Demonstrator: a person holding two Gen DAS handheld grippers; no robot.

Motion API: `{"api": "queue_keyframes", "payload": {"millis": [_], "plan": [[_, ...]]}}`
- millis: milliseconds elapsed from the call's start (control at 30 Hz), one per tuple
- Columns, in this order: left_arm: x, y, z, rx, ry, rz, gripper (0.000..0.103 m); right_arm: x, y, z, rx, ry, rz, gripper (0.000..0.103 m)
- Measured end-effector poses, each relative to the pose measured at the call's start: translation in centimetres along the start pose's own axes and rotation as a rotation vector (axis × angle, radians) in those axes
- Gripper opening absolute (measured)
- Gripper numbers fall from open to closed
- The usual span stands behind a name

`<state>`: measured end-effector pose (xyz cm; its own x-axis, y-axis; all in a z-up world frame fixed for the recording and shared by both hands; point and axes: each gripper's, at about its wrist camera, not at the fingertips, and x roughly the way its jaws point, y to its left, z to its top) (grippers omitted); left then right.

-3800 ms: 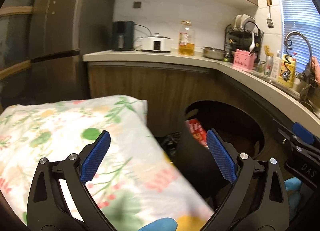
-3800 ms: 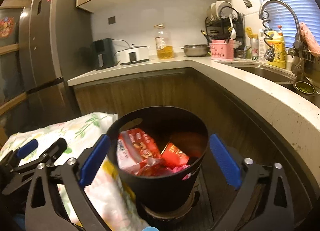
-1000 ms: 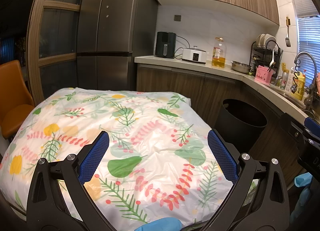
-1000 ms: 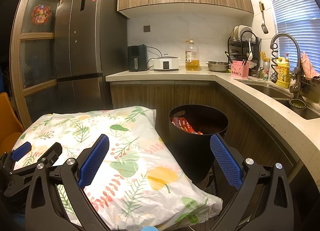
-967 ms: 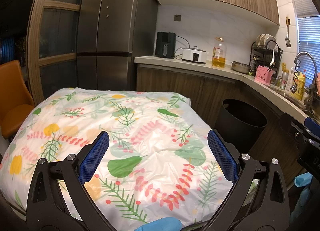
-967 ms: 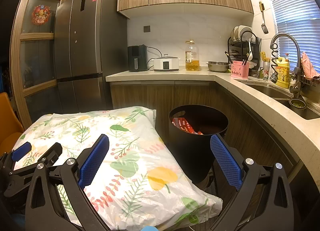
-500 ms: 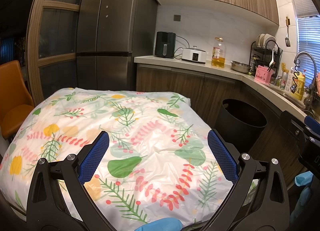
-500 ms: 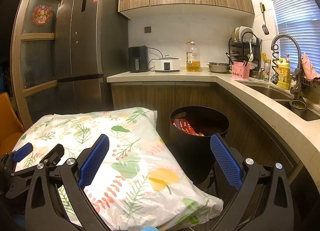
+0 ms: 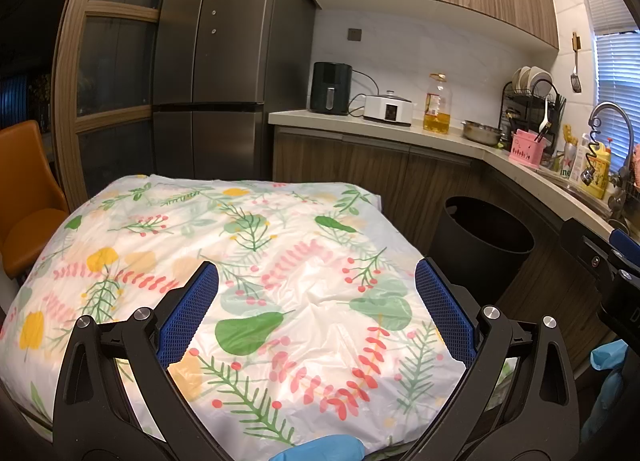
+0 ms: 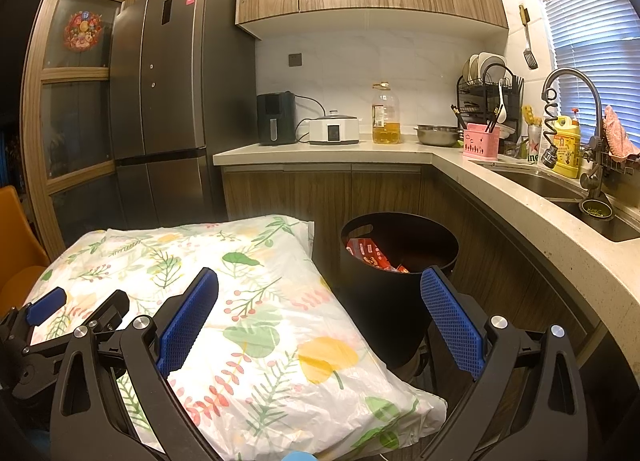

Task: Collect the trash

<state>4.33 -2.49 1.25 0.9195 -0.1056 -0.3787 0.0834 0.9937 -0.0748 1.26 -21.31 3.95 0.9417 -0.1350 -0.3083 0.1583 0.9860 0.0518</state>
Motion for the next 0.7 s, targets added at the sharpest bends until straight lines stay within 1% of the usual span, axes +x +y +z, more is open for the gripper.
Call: {"api": "queue_keyframes", "payload": {"millis": [700], "plan": [[-0.08,-0.38,0.08,0.011,-0.003,-0.006,0.097,0.08,0.02,0.16,0.003,0.000,-0.003,0.097]]}}
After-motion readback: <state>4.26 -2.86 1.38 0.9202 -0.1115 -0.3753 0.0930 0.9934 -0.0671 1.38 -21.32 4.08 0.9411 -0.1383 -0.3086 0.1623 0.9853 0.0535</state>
